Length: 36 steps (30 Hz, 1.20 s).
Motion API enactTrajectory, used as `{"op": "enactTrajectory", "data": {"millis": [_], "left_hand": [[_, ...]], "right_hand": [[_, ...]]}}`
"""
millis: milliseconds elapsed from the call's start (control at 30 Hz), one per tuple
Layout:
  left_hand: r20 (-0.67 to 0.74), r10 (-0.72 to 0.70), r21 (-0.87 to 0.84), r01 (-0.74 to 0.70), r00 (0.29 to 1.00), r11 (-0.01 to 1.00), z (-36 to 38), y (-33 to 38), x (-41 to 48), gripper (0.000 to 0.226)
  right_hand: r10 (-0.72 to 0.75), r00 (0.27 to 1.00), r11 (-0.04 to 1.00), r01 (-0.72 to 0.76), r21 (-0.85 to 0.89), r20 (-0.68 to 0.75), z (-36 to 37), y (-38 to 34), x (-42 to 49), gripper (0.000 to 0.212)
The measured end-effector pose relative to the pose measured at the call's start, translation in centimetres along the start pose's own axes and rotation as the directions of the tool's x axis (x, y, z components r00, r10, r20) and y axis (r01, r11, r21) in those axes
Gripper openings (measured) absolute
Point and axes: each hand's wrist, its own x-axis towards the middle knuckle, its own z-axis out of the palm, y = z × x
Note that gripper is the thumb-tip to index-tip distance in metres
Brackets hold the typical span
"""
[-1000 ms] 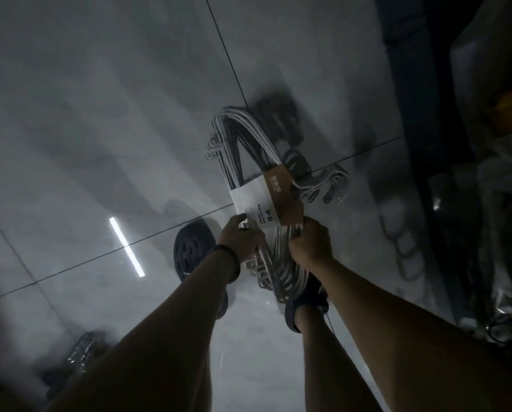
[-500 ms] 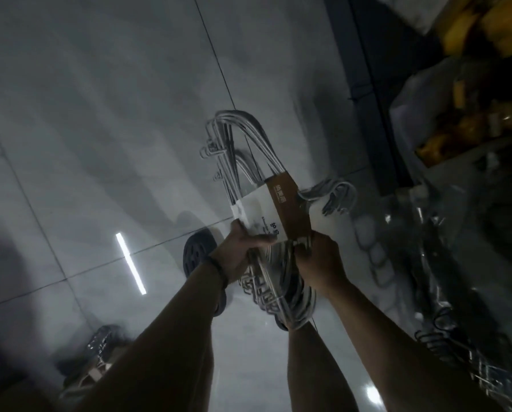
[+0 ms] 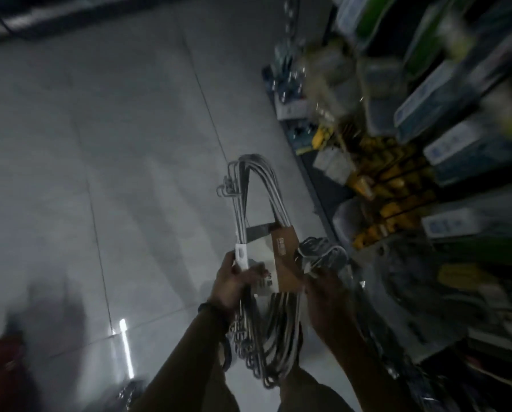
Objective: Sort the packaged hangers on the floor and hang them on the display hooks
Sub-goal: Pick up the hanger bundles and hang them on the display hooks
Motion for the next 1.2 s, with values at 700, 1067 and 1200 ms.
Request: {"op": "enactTrajectory", "data": {"millis": [700,1067,1200], "left_hand": [[0.824,0.203,0.179,-0.585,0.528,0.791,12.9,21.4,-22.8,0.053],[0.852,0.405,-0.042,-0.727,0.332,0.685,22.6,24.7,-34.4,0.042],[0.893,0.363,-0.068,-0.719,0.264,0.692,26.5,23.1,-39.5,0.039]], "right_hand": [[0.169,0.733,0.984,-0.086,0.156,-0.658,-26.4,-21.3,-16.8,0.028],[0.215,0.621,0.972,-0.059,0.228,-0.754,-32.7,-20.7,-29.1,0.040],[0.164,0.511,0.986,-0.088,0.139,-0.844,-36.2,-19.7,-34.8,0.041]]}}
